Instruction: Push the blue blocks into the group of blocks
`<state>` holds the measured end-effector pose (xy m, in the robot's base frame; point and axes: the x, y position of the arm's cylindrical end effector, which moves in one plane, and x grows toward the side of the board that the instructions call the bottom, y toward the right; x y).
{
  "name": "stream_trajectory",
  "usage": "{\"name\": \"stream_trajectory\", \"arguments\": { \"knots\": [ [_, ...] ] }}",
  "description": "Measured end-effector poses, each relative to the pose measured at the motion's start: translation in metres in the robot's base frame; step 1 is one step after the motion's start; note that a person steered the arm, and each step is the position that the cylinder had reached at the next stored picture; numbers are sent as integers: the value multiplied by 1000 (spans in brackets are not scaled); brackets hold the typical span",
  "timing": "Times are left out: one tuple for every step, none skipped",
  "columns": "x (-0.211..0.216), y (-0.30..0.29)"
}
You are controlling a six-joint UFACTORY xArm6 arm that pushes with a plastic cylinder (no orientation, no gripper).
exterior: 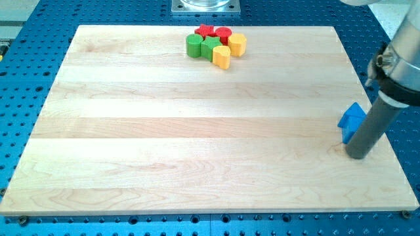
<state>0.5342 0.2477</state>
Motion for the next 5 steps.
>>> {"name": "stream_trajectory", "arguments": {
  "knots": [
    [-3,6],
    [-35,6],
    [-84,8],
    [-137,11],
    [-178,22]
  ]
}}
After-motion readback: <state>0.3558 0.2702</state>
